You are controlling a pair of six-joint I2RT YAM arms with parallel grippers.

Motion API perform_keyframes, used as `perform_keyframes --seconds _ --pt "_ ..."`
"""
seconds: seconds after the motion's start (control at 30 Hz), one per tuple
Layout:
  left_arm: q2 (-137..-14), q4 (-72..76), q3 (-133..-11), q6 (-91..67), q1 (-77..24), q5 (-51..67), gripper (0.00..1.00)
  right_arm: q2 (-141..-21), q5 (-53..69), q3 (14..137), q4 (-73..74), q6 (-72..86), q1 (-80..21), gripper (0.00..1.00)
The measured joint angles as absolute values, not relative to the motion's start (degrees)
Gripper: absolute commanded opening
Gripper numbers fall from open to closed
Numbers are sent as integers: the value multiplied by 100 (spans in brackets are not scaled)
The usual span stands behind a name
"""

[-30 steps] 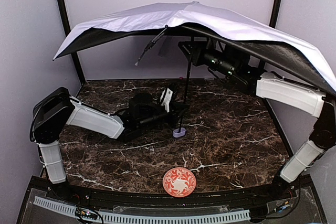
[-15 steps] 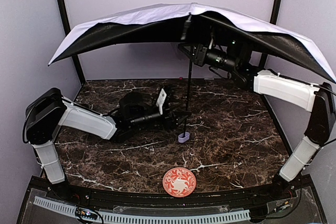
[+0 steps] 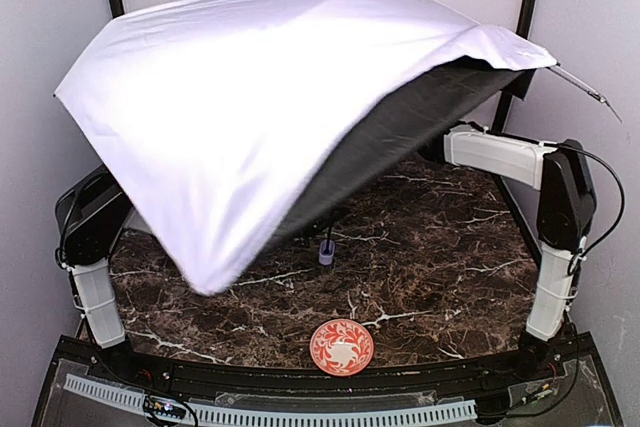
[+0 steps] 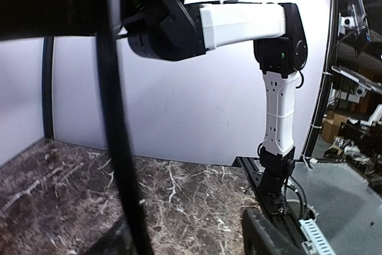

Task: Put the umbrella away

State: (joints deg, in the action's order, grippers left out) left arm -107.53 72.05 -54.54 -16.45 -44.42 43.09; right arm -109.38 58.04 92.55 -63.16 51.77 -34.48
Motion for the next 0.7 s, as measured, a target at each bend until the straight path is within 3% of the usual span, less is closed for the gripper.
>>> perform_keyframes --seconds 0.07,0.13,0.27,0.3,0.33,0.43,0.7 --pt "-10790 7118 -5494 -1723 -4445 4313 15 -10960 5863 9288 -6403 5299 -3448 0" --pt "-10790 7089 -5513 -1741 -4445 4298 0 -10951 5878 9288 -6381 5310 -3450 0" --pt "-10796 7057 -5516 -2058 -4401 4213 0 -10860 5780 9264 -5981 5037 -3483 0" --pt "-10803 7091 -5516 -2143 -4410 4200 0 -10816 5710 9244 -5841 4954 -3483 7" --pt "-10816 7157 -5516 -2241 -4425 4158 0 -10755 5601 9218 -5645 4856 -3483 26" --pt "-10838 7266 -5511 -2486 -4475 3977 0 -10575 5111 9144 -5026 4532 -3483 57" --pt "-10936 7312 -5502 -2460 -4602 3710 0 -9998 3544 8580 -4755 4069 -3424 66"
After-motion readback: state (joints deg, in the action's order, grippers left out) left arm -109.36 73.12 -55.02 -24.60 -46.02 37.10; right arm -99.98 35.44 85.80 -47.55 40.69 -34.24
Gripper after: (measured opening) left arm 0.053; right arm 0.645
